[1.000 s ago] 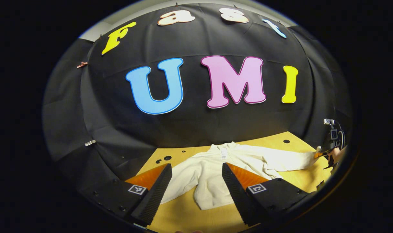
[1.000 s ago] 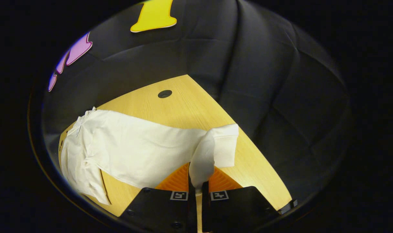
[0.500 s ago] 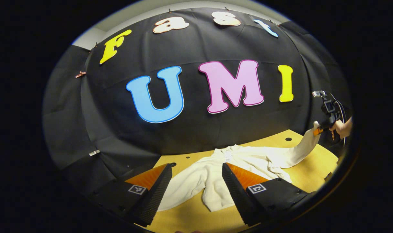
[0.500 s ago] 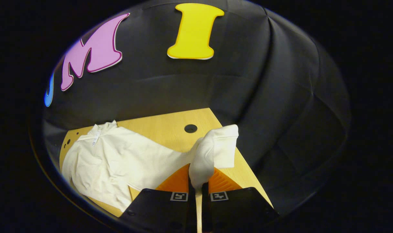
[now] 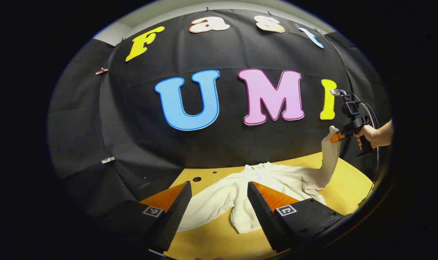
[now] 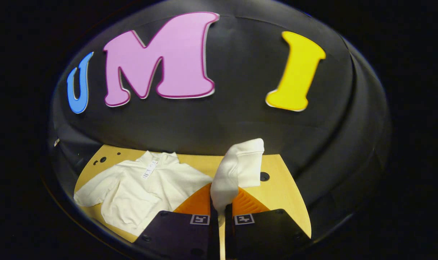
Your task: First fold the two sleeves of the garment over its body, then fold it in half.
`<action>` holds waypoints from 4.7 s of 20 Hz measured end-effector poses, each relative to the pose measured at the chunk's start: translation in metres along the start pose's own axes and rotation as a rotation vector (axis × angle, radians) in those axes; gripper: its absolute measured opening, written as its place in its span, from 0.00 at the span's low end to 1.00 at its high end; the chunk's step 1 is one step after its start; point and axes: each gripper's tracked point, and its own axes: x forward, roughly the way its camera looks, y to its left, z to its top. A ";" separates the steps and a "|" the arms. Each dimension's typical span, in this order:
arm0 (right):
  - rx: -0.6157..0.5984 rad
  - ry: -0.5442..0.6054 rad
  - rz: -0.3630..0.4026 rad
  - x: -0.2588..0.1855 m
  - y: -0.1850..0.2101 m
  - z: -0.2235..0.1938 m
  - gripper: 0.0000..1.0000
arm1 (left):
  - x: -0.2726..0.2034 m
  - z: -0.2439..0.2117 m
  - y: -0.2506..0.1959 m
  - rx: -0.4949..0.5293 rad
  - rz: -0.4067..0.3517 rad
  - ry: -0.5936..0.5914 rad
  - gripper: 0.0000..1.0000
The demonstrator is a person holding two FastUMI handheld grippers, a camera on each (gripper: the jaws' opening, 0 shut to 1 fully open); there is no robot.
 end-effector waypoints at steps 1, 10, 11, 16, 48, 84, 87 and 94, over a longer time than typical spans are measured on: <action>-0.024 0.001 0.021 0.005 0.018 0.004 0.10 | 0.000 -0.002 0.007 -0.004 0.014 0.000 0.98; -0.167 0.032 0.215 0.049 0.192 0.002 0.10 | -0.008 -0.023 0.055 -0.045 0.117 0.042 0.98; -0.179 0.033 0.233 0.053 0.211 0.001 0.10 | -0.008 -0.026 0.060 -0.047 0.128 0.048 0.98; -0.229 0.075 0.294 0.073 0.290 -0.020 0.10 | -0.009 -0.038 0.082 -0.059 0.171 0.078 0.98; -0.155 -0.049 0.375 -0.006 0.301 -0.037 0.98 | 0.029 -0.228 0.238 -0.216 0.488 0.356 0.96; -0.130 -0.064 0.084 -0.105 0.084 -0.096 0.98 | 0.139 -0.286 0.226 -0.461 0.444 0.507 0.06; -0.130 -0.055 0.050 -0.109 0.063 -0.106 0.98 | 0.168 -0.240 0.224 -0.436 0.415 0.437 0.06; -0.080 -0.037 -0.002 -0.114 0.030 -0.126 0.98 | 0.256 -0.122 0.156 -0.268 0.231 0.285 0.06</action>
